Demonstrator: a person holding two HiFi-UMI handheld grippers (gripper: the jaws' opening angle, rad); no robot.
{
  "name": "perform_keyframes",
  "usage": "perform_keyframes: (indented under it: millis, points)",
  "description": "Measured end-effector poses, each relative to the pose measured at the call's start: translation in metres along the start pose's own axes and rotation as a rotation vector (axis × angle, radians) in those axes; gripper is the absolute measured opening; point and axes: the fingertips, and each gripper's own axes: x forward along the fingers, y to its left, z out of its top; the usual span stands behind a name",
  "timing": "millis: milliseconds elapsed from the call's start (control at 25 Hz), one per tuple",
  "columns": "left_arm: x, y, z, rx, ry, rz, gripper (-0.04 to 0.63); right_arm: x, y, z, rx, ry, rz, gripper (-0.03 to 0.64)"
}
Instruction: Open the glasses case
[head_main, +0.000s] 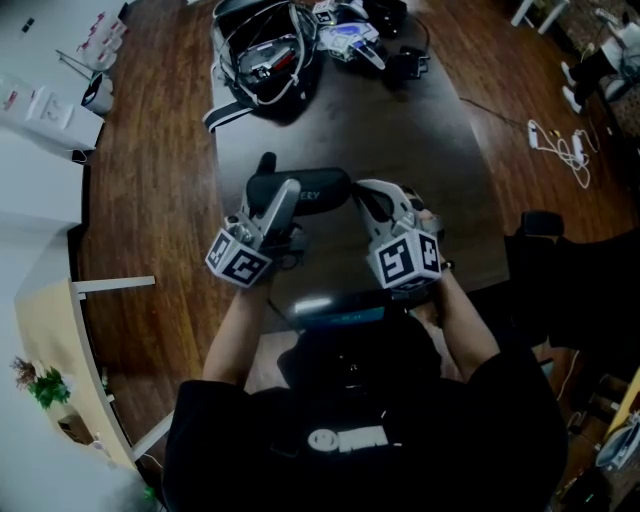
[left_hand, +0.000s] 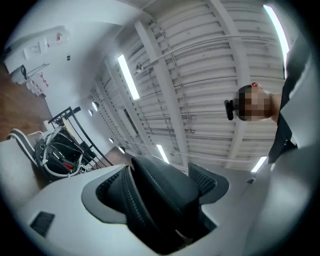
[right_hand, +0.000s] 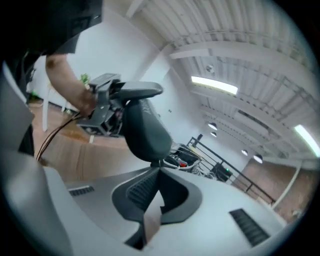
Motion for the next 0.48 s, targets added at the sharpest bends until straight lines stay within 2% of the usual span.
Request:
perform_keyframes:
  millis: [40, 160, 240, 320, 480]
  points:
    - [0.0, 0.002, -0.003, -0.02, 0.008, 0.02, 0.38, 0.0, -0.006, 0.001, 0.035, -0.008, -0.037, 0.008]
    - [0.001, 0.012, -0.006, -0.093, 0.001, 0.108, 0.38, 0.002, -0.018, 0.003, 0.042, -0.016, -0.148, 0.008]
    - [0.002, 0.016, -0.006, -0.121, -0.012, 0.144, 0.38, 0.003, -0.025, 0.001, 0.163, -0.032, -0.178, 0.008]
    - [0.004, 0.016, -0.007, -0.151, -0.017, 0.156, 0.38, 0.003, -0.034, 0.003, 0.253, -0.055, -0.217, 0.008]
    - [0.005, 0.018, 0.003, -0.276, -0.11, 0.122, 0.38, 0.001, -0.059, 0.014, 0.381, -0.135, -0.295, 0.008]
